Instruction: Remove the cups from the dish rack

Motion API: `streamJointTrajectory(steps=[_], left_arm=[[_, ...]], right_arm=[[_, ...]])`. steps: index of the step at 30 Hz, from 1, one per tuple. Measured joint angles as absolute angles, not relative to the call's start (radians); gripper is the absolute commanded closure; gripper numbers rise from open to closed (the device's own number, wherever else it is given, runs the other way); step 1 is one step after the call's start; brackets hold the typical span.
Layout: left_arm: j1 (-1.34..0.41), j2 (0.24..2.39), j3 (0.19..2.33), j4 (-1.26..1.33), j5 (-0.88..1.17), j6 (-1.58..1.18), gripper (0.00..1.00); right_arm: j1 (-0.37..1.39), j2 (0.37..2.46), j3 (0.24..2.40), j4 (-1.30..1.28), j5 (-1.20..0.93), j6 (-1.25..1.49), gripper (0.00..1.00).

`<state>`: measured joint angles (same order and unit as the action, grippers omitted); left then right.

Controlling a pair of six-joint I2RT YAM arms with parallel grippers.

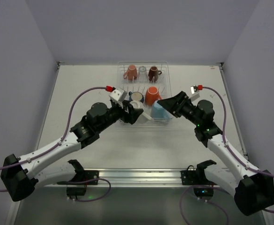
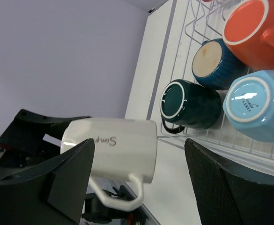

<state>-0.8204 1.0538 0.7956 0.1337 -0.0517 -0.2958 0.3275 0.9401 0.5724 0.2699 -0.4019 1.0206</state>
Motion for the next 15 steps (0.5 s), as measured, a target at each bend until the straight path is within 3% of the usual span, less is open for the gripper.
streamJointTrajectory(steps=[11, 15], left_arm=[[-0.820, 0.988, 0.759, 0.343, 0.139, -0.308, 0.94], [-0.820, 0.989, 0.755, 0.385, 0.175, -0.326, 0.94]], right_arm=[[0.389, 0.974, 0.542, 0.453, -0.499, 1.227, 0.18], [0.396, 0.974, 0.494, 0.600, -0.567, 1.340, 0.27]])
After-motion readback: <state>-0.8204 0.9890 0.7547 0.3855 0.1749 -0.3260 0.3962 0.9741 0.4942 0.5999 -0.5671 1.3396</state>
